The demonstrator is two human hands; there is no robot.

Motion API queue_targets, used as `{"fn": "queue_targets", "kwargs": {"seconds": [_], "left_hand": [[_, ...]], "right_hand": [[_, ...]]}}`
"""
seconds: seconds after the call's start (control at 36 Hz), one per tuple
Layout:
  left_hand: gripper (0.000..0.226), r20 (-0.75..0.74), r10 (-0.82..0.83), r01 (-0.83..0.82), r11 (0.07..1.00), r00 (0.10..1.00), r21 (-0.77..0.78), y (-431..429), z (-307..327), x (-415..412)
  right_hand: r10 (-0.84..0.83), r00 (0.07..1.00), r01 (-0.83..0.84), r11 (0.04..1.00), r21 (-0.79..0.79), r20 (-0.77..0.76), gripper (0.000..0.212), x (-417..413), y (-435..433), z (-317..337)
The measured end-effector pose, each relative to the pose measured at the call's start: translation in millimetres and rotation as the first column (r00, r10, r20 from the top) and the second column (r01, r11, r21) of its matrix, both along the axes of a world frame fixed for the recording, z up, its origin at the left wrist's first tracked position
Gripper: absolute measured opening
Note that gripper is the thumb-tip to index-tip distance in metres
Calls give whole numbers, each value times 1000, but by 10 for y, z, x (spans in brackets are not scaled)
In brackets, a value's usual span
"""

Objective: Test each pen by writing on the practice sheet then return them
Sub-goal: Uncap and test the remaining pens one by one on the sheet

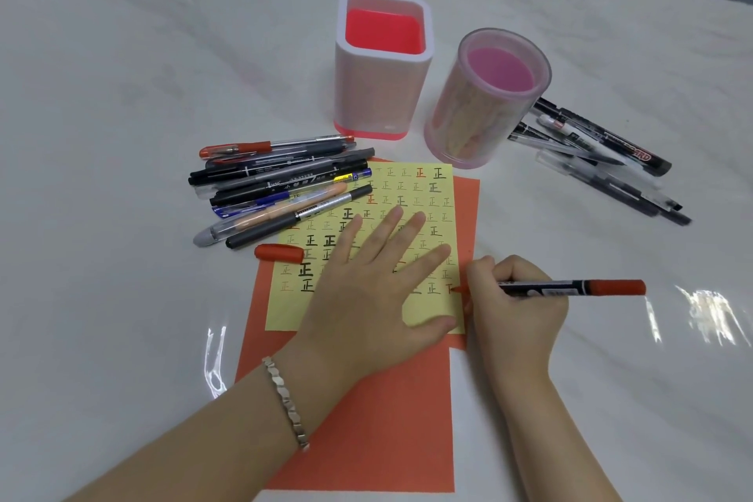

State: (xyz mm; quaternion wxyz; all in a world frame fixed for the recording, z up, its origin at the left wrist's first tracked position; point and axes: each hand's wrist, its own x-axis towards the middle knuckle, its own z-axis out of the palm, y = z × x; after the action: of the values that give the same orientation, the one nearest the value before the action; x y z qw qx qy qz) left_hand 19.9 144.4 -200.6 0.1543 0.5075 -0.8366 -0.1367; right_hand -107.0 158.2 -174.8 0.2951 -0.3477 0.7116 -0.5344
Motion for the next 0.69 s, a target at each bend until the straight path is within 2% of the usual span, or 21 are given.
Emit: {"fn": "queue_targets", "kwargs": {"seconds": [0.42,0.69], "left_hand": [[67,-9,-7,7,1000,1000,-16,-5,-16,2],[66,-14,-4,3,1000,1000,-13,-3,-23,4]], "right_hand": [[12,999,-13,1000,-21,-51,35,9,0,-14],[10,1000,-10,1000,-5,-25,37,1,-4,-27]]}}
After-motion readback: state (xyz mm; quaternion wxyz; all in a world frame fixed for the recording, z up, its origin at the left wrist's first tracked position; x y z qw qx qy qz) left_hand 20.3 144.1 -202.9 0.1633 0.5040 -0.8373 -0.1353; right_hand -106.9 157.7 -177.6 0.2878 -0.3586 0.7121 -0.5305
